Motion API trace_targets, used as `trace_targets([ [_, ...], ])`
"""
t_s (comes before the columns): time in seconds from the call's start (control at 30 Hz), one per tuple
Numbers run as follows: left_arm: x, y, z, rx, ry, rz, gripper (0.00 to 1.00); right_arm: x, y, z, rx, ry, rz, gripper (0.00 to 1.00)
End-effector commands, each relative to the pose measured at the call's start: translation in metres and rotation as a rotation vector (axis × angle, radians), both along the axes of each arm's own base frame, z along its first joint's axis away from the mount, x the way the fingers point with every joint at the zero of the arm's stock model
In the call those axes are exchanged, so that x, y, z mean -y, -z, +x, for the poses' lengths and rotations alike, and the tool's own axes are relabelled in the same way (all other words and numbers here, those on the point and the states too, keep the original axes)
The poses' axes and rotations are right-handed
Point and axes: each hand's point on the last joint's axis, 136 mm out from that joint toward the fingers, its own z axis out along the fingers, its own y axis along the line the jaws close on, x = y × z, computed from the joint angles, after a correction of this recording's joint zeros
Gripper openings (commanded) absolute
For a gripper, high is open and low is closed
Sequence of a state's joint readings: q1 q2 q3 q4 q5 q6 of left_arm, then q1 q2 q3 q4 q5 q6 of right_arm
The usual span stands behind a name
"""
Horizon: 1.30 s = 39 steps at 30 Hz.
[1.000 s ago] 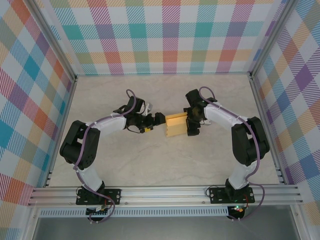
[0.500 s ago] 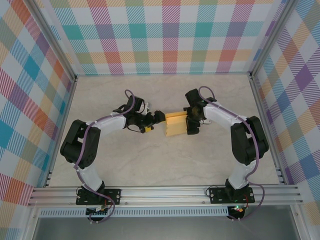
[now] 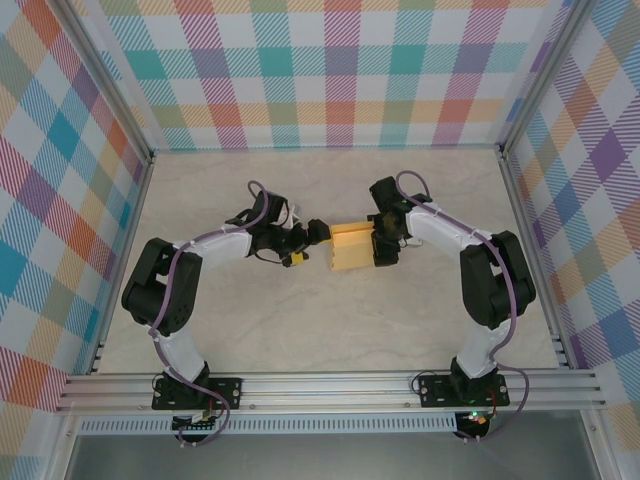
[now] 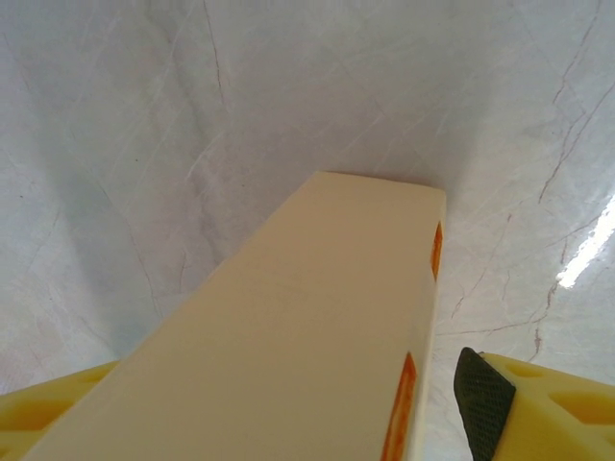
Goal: Fold the paper box
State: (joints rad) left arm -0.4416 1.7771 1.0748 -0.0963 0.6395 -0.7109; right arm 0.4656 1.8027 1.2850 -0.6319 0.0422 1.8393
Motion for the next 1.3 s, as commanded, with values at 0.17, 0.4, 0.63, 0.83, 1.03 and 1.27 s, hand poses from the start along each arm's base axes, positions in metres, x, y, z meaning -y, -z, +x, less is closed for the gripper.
trace_targets([
  [0.17, 0.022, -0.05, 0.009, 0.15, 0.068, -0.159, 1.0, -0.032, 0.018, -0.03, -0.091, -0.141, 0.017, 0.78],
  [0.4, 0.025, -0.054, 0.005, 0.163, 0.089, -0.184, 1.0, -0.031, 0.02, -0.031, -0.092, -0.141, 0.003, 0.77],
  [0.63, 0.02, -0.061, 0.001, 0.248, 0.129, -0.195, 1.0, -0.03, 0.02, -0.032, -0.09, -0.139, -0.011, 0.75],
  [0.83, 0.023, -0.065, 0.001, 0.269, 0.139, -0.224, 1.0, -0.03, 0.021, -0.032, -0.089, -0.143, -0.023, 0.74],
  [1.03, 0.022, -0.059, -0.002, 0.263, 0.157, -0.205, 1.0, -0.029, 0.022, -0.032, -0.089, -0.144, -0.035, 0.73],
  [1.27, 0.016, -0.044, -0.003, 0.267, 0.158, -0.143, 1.0, -0.025, 0.023, -0.033, -0.088, -0.141, -0.059, 0.73],
])
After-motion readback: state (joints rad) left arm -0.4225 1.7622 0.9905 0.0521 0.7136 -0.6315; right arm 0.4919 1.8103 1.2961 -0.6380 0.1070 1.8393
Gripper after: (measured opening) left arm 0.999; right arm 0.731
